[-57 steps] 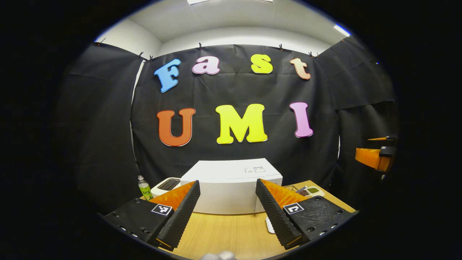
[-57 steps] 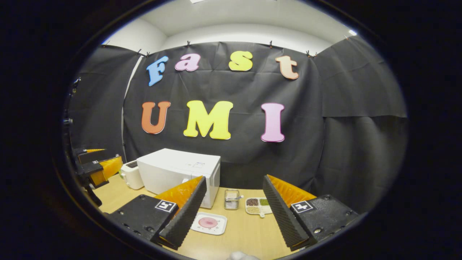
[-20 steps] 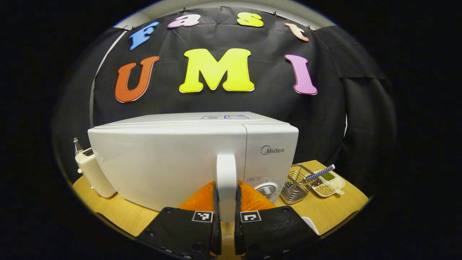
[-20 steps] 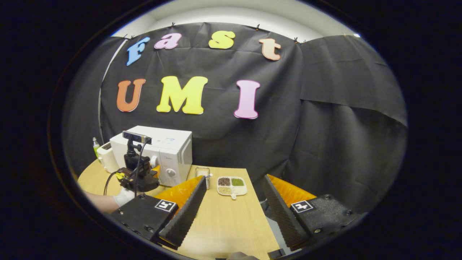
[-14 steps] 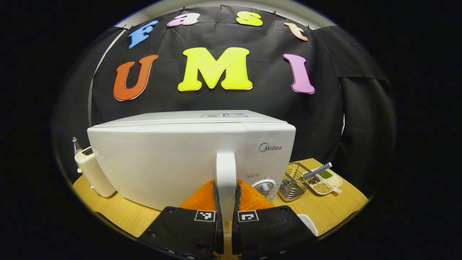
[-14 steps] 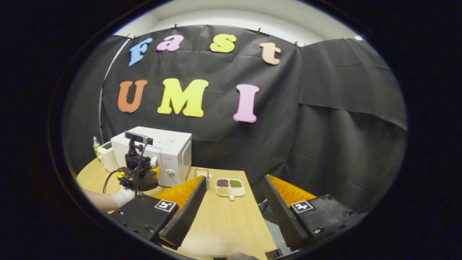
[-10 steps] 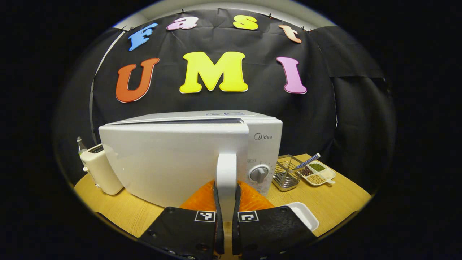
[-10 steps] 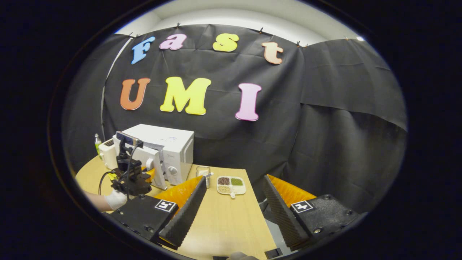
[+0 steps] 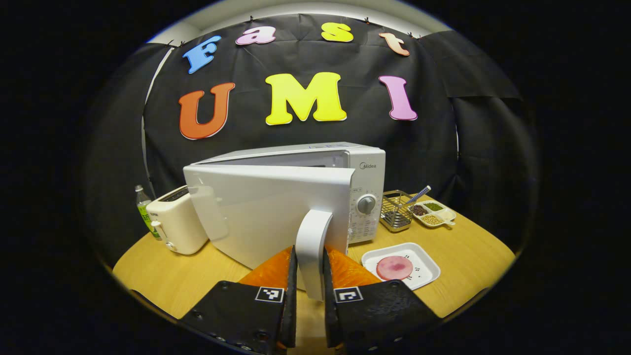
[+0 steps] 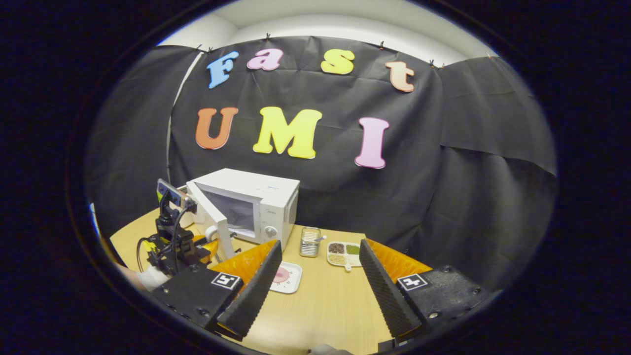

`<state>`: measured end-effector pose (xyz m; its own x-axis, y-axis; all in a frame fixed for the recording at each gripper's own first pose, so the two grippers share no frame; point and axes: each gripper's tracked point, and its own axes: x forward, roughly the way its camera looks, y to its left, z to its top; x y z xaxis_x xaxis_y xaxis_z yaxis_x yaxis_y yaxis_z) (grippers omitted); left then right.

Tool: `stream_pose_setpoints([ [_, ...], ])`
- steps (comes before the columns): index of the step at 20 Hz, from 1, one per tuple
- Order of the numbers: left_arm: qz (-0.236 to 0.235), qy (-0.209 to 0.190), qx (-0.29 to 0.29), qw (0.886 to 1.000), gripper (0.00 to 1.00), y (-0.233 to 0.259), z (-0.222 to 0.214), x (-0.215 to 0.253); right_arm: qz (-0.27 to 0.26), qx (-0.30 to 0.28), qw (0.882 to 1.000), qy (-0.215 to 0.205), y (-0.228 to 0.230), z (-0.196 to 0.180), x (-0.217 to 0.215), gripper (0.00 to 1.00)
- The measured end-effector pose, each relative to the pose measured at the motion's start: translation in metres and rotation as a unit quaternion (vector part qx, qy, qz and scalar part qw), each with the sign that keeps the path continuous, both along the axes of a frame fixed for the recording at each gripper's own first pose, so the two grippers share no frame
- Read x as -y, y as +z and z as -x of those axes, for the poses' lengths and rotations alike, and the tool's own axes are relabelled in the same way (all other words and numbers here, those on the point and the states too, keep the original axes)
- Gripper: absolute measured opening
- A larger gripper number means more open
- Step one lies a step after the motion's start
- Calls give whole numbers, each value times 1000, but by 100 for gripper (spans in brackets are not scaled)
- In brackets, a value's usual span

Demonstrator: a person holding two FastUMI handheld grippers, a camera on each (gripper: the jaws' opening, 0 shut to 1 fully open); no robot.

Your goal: Open the microwave oven with the left hand, put the food in, and close the microwave oven.

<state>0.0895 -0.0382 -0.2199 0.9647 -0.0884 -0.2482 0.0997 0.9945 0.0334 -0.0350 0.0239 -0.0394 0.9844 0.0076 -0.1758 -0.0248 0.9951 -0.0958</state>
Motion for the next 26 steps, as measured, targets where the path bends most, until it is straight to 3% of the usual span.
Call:
stream_pose_setpoints([
  [3, -2, 15, 4, 1000, 28, 3, 16, -20, -2, 4, 1000, 19, 3, 3, -14, 96],
  [4, -3, 21, 8, 1000, 42, 7, 19, -28, -2, 6, 1000, 24, 4, 4, -18, 96],
  [5, -7, 29, 12, 999, 49, 11, 23, -37, -4, 8, 1000, 28, 5, 3, -22, 96],
  [6, -6, 31, 12, 999, 78, 11, 25, -45, -6, 8, 999, 32, 6, 4, -26, 100],
  [7, -1, 32, 8, 999, 68, 11, 29, -49, -10, 7, 999, 35, 4, 3, -30, 100],
  [8, 1, 35, 4, 999, 84, 10, 33, -55, -13, 6, 999, 36, 3, 3, -34, 100],
  [10, -1, 41, 3, 999, 93, 10, 43, -66, -19, 3, 999, 42, 0, 0, -43, 100],
  [13, -2, 51, 3, 999, 94, 9, 62, -86, -21, -2, 998, 51, -5, -1, -60, 96],
  [16, -5, 67, -5, 998, 95, 3, 81, -112, -25, -12, 997, 68, -13, -6, -83, 100],
  [20, -22, 107, -13, 994, 96, -4, 101, -159, -32, -25, 995, 94, -22, -12, -113, 96],
  [21, -24, 117, -17, 993, 96, -6, 106, -171, -35, -28, 994, 101, -25, -14, -120, 100],
  [26, -21, 140, -25, 990, 96, -8, 125, -214, -51, -45, 990, 122, -34, -23, -141, 96],
])
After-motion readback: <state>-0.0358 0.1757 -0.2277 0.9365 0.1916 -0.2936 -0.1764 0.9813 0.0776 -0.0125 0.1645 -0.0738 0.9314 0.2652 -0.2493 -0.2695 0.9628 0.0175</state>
